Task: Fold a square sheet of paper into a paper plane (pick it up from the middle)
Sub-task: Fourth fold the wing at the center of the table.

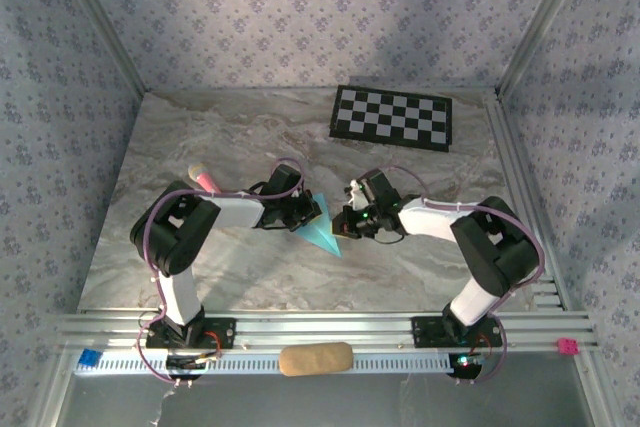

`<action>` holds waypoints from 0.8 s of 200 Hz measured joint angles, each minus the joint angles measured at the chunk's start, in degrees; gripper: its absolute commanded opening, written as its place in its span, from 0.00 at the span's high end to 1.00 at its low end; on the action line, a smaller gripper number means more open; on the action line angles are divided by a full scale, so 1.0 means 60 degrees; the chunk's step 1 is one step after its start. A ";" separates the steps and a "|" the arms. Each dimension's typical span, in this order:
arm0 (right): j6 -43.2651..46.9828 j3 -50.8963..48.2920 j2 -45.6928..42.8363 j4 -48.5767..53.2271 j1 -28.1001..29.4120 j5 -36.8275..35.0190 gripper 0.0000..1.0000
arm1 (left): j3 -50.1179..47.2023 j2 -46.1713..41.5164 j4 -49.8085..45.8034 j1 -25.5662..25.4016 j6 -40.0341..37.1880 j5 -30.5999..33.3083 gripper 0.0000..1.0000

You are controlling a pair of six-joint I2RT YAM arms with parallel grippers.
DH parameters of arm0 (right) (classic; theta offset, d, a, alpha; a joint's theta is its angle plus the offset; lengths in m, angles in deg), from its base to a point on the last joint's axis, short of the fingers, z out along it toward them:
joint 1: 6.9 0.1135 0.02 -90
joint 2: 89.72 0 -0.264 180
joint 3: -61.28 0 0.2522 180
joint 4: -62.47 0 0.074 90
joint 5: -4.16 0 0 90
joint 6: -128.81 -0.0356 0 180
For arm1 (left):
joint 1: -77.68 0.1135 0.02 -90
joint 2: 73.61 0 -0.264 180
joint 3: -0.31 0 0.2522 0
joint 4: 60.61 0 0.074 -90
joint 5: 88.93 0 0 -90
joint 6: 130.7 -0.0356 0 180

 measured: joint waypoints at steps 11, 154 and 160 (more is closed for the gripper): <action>-0.0025 0.0000 0.0000 -0.0066 0.0004 0.0055 1.00 | 0.0000 0.0000 0.0000 0.0000 0.0000 0.0000 0.93; 0.0029 -0.0098 0.0980 -0.0372 0.0127 0.0372 1.00 | -0.0004 0.0000 0.0062 0.0000 -0.0033 0.0000 0.91; 0.0047 -0.0131 0.0980 -0.0430 0.0109 0.0390 1.00 | -0.0004 0.0000 0.0069 0.0000 -0.0040 -0.0007 0.91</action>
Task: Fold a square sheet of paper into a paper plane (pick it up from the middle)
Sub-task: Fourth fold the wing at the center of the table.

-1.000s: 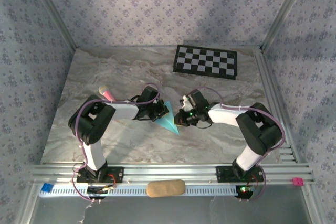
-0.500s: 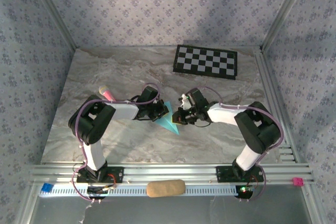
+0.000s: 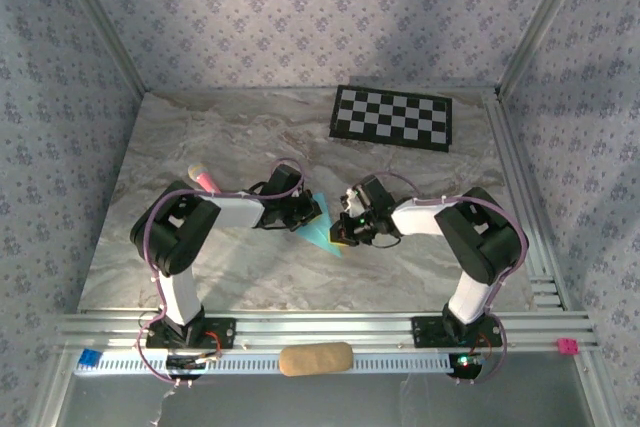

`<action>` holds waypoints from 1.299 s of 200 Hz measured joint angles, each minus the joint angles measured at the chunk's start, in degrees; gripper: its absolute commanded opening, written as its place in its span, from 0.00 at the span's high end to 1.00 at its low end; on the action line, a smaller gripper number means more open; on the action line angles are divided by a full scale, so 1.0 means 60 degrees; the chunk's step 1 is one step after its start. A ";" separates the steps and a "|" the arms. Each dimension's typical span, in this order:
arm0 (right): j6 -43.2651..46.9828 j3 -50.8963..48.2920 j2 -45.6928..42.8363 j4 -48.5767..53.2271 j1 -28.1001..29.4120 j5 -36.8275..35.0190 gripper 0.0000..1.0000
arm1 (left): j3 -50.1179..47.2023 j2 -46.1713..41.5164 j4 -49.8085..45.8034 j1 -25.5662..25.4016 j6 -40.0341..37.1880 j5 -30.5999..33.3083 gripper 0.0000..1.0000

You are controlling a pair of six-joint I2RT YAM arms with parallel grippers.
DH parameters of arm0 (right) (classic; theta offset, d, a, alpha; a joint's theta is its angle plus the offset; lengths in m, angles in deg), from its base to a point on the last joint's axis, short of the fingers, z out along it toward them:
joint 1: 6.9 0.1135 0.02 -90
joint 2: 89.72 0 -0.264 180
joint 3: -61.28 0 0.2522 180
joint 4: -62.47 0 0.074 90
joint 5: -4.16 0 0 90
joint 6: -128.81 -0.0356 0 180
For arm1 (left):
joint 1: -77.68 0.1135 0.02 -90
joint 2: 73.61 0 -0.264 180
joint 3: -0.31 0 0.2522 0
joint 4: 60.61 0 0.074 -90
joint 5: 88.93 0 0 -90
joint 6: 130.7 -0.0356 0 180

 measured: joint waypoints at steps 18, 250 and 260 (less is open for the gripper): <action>0.0051 -0.0084 -0.0004 -0.0142 -0.0022 0.0036 1.00 | 0.0000 0.0000 0.0007 0.0000 -0.0044 -0.0022 0.89; 0.0310 -0.0015 -0.0004 0.0087 -0.0106 0.0033 1.00 | -0.0120 -0.0076 -0.0273 -0.0506 -0.1257 -0.0721 0.89; 0.0331 -0.0011 -0.0004 0.0117 -0.0098 0.0022 1.00 | -0.0120 -0.0069 -0.0277 -0.0466 -0.1311 -0.0787 0.90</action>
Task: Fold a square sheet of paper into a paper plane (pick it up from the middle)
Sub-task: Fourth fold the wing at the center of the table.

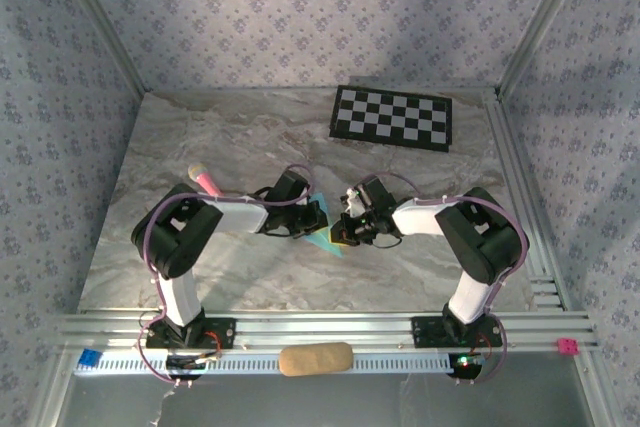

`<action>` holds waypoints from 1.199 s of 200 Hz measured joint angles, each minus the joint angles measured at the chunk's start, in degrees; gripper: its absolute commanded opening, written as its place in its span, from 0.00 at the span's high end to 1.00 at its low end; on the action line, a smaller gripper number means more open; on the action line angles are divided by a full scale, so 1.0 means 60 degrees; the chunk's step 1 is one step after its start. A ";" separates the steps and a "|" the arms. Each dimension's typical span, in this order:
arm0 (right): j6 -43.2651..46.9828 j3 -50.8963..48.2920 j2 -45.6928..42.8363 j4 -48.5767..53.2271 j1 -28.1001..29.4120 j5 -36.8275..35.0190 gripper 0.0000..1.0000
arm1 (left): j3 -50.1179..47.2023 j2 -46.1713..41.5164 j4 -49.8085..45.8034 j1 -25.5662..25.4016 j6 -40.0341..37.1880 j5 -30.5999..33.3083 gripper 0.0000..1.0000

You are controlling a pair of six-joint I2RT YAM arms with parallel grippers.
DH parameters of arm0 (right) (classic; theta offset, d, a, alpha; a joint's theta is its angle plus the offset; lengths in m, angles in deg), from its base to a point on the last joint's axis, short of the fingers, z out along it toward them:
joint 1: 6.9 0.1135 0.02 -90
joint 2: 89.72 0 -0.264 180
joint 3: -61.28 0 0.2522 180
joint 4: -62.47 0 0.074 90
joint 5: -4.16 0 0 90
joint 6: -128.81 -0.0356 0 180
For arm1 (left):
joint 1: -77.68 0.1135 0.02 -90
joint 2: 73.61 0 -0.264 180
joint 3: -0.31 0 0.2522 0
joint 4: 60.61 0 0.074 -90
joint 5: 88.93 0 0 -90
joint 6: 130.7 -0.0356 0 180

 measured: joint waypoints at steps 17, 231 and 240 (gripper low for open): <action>0.0000 0.0040 0.0000 0.0076 0.0015 -0.0033 1.00 | 0.0004 0.0000 -0.0018 0.0106 -0.0087 -0.0022 0.89; 0.0539 0.0091 0.0000 0.0146 0.0015 -0.0164 1.00 | 0.0747 0.0517 -0.0372 0.2251 -0.1126 -0.0382 0.89; 0.0557 0.0091 0.0000 0.0149 0.0015 -0.0160 1.00 | 0.0754 0.0517 -0.0379 0.2306 -0.1162 -0.0372 0.89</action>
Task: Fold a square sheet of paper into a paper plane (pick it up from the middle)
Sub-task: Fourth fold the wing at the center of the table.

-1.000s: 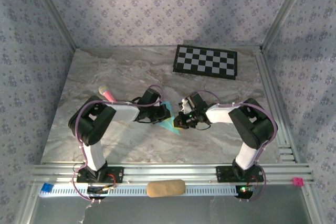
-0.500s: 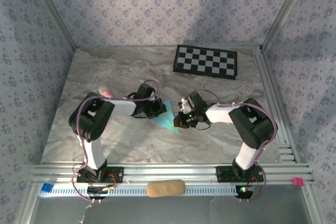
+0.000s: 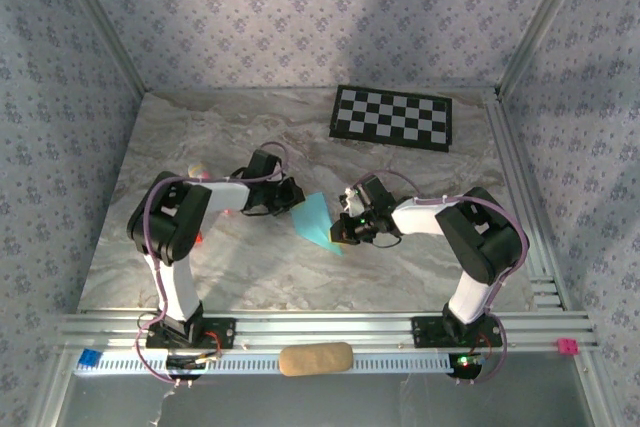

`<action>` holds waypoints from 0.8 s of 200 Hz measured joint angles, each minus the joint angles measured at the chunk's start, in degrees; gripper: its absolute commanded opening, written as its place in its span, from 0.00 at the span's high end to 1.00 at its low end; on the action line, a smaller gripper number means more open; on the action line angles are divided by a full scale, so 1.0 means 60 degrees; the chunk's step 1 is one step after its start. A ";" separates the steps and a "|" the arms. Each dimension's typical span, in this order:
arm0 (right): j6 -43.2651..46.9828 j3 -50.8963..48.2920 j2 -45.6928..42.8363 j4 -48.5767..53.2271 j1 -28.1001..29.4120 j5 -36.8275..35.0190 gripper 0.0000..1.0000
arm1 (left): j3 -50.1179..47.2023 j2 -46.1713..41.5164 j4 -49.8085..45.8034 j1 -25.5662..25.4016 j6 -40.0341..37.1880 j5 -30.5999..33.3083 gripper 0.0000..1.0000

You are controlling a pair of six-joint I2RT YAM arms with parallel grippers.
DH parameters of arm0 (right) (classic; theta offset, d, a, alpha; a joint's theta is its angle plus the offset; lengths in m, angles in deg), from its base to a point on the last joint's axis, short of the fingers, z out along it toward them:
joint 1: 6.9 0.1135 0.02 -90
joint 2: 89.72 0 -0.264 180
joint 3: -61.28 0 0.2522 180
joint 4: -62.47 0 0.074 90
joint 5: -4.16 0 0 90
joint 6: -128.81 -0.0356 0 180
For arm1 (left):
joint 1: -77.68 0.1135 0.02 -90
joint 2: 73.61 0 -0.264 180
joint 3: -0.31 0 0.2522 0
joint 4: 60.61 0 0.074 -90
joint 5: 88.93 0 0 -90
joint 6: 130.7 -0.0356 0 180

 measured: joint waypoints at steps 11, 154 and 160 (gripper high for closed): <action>0.0029 0.0004 0.0000 0.0000 0.0000 0.0004 1.00 | 0.0022 0.0000 -0.0036 0.0015 -0.0058 0.0025 0.89; 0.0200 0.0219 0.0000 0.0576 -0.0055 0.0047 1.00 | 0.0375 -0.1453 -0.0852 -0.0925 -0.0455 0.1217 0.84; 0.0200 0.0222 0.0000 0.0586 -0.0055 0.0051 1.00 | 0.0324 -0.1446 -0.0841 -0.1053 -0.0455 0.1213 0.85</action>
